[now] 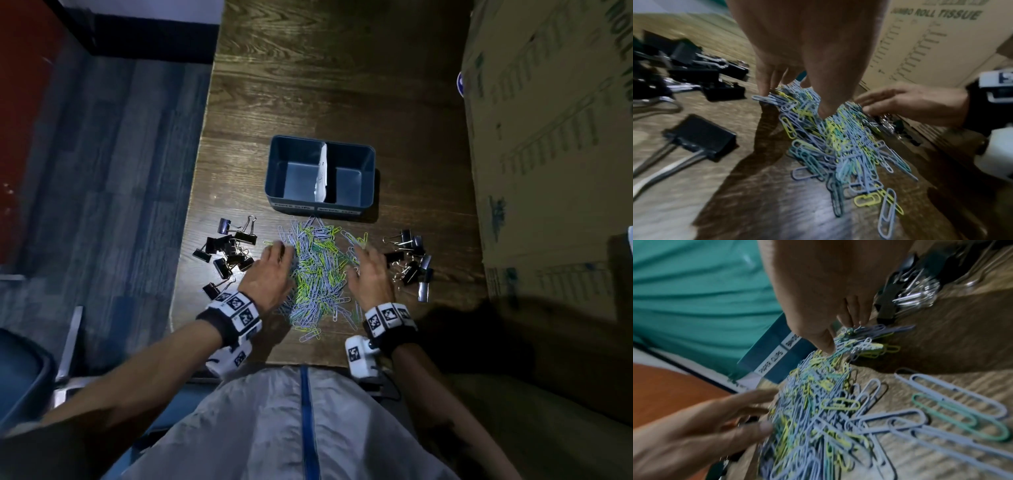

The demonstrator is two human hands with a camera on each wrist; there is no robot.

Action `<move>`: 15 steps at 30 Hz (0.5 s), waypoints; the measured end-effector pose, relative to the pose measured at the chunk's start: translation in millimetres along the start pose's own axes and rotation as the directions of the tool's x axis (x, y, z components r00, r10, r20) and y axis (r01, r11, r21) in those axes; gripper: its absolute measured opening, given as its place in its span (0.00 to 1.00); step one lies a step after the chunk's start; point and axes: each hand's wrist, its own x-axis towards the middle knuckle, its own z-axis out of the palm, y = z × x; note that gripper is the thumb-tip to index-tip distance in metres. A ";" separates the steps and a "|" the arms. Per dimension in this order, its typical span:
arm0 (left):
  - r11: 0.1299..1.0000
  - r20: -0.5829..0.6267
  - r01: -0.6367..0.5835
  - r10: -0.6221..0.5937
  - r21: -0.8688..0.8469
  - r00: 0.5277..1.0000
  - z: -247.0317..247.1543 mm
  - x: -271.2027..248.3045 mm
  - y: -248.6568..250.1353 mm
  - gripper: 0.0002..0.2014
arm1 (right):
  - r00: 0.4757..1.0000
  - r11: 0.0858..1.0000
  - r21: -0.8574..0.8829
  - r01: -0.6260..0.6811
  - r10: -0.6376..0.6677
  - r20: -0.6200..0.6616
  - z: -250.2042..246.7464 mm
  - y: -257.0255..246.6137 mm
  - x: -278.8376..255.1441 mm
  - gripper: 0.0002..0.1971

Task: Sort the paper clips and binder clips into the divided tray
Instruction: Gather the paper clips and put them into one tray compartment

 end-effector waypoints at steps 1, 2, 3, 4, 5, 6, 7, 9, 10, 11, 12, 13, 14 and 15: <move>1.000 0.033 -0.006 0.005 0.010 0.999 6.0 3.4 4.2 0.40 | 0.999 1.000 -0.005 0.012 -0.012 0.034 3.7 -6.0 -1.3 0.27; 1.000 0.062 -0.013 0.012 0.013 0.998 12.3 6.0 7.4 0.42 | 0.998 1.000 -0.001 0.025 -0.025 0.065 6.5 -11.7 -2.7 0.28; 1.000 0.077 -0.026 0.025 0.003 0.997 17.0 6.7 10.3 0.43 | 0.994 1.000 0.012 0.028 -0.029 0.102 8.7 -17.0 -3.3 0.29; 0.999 0.075 -0.051 0.052 -0.019 0.996 20.8 6.8 12.6 0.44 | 0.991 0.999 0.028 0.030 -0.034 0.133 10.4 -20.4 -4.2 0.29; 0.995 0.058 -0.088 0.090 -0.045 0.994 23.7 6.4 13.9 0.43 | 0.988 0.998 0.045 0.039 -0.045 0.149 10.9 -22.9 -5.0 0.29; 0.989 0.032 -0.129 0.132 -0.068 0.991 24.6 4.6 14.6 0.43 | 0.988 0.996 0.064 0.060 -0.068 0.141 11.4 -23.2 -5.3 0.29; 0.983 -0.004 -0.168 0.168 -0.076 0.986 25.3 3.4 13.5 0.41 | 0.989 0.993 0.072 0.090 -0.098 0.111 9.7 -22.7 -5.1 0.28; 0.980 -0.099 -0.188 0.180 -0.070 0.979 21.4 1.6 7.9 0.38 | 0.992 0.991 0.064 0.119 -0.121 0.041 7.8 -18.6 0.7 0.26; 0.983 -0.137 -0.163 0.150 -0.089 0.979 18.2 1.9 4.6 0.36 | 0.995 0.993 0.063 0.096 -0.098 0.036 6.1 -17.2 5.4 0.26; 0.985 -0.155 -0.115 0.095 -0.127 0.983 15.9 3.2 1.5 0.36 | 0.997 0.997 0.061 0.052 -0.056 0.058 4.5 -16.3 11.1 0.28; 0.984 -0.141 -0.051 0.027 -0.170 0.990 14.6 5.4 -1.1 0.36 | 0.996 0.999 0.054 0.001 -0.006 0.094 3.4 -15.4 17.5 0.30; 0.979 -0.115 0.005 -0.028 -0.201 0.993 14.0 8.0 -3.3 0.38 | 0.989 0.998 0.050 -0.042 0.035 0.143 2.2 -15.4 24.1 0.33; 0.975 -0.086 0.036 -0.056 -0.219 0.995 14.4 10.8 -4.6 0.39 | 0.978 0.996 0.046 -0.072 0.061 0.197 1.3 -16.9 29.2 0.35; 0.973 -0.061 0.040 -0.056 -0.229 0.997 15.9 13.3 -4.5 0.41 | 0.966 0.996 0.038 -0.081 0.069 0.250 1.1 -19.7 32.9 0.37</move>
